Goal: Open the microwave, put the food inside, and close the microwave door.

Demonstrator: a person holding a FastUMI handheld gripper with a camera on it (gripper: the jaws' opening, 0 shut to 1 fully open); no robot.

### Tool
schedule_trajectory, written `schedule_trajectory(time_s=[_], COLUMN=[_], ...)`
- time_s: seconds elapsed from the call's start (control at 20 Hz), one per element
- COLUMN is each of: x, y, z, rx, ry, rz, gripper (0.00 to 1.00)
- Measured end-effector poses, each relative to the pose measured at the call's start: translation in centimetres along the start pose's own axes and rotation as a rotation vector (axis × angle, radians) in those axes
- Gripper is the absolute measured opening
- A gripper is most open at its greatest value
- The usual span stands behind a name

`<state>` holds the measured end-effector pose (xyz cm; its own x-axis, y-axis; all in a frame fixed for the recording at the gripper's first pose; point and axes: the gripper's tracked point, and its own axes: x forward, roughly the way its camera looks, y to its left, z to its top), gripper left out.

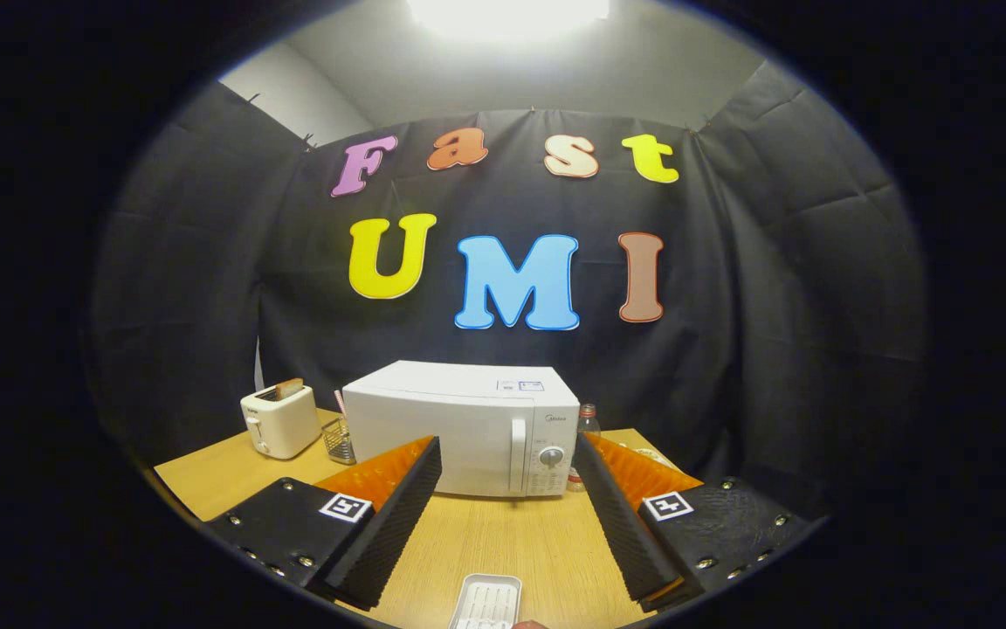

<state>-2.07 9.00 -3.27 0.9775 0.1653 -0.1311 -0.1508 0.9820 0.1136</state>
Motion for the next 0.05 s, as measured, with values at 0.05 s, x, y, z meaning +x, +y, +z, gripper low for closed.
schedule_trajectory(time_s=[0.05], x=[0.02], y=[-0.06], z=[0.08], rx=[-0.001], ry=[-0.002], rz=[0.001], gripper=[0.97])
